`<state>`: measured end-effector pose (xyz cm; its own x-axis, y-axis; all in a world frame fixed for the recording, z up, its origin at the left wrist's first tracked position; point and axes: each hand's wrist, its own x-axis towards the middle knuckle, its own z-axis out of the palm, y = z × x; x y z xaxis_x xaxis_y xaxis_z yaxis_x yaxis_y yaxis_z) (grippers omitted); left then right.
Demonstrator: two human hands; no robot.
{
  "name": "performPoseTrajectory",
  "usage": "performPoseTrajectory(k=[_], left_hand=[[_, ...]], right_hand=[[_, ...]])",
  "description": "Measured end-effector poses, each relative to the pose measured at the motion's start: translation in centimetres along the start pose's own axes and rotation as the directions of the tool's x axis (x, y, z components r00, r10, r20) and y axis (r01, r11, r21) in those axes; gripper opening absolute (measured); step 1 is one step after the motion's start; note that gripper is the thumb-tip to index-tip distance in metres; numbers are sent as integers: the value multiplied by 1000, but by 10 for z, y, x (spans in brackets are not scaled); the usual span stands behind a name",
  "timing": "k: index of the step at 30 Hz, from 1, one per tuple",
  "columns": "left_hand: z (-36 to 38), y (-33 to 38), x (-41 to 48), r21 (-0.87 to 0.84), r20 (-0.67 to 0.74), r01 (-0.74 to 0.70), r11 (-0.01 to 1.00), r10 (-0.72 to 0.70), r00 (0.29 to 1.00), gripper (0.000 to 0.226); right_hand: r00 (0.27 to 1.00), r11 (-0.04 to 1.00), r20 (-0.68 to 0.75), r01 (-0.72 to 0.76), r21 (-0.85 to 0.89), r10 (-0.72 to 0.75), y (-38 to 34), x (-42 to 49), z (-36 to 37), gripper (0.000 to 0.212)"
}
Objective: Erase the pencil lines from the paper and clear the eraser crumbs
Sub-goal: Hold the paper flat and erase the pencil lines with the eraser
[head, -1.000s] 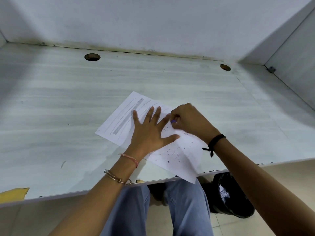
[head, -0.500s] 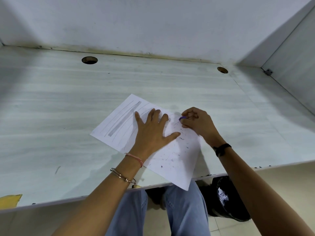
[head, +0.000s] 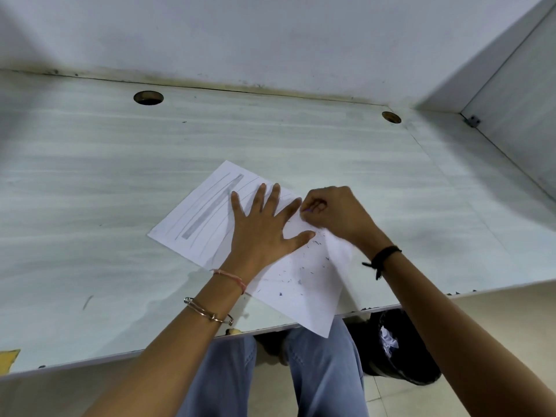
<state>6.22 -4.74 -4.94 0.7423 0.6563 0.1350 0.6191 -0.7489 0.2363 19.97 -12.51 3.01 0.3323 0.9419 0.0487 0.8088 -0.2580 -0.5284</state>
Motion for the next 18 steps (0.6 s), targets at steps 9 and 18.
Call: performPoseTrajectory(k=[9, 18], left_hand=[[-2, 1, 0, -5, 14, -6, 1000, 6, 1000, 87], [-4, 2, -1, -14, 12, -9, 1000, 9, 1000, 88]], right_hand=[[996, 998, 58, 67, 0, -67, -8, -1, 6, 6], [995, 998, 82, 59, -27, -57, -9, 0, 6, 7]])
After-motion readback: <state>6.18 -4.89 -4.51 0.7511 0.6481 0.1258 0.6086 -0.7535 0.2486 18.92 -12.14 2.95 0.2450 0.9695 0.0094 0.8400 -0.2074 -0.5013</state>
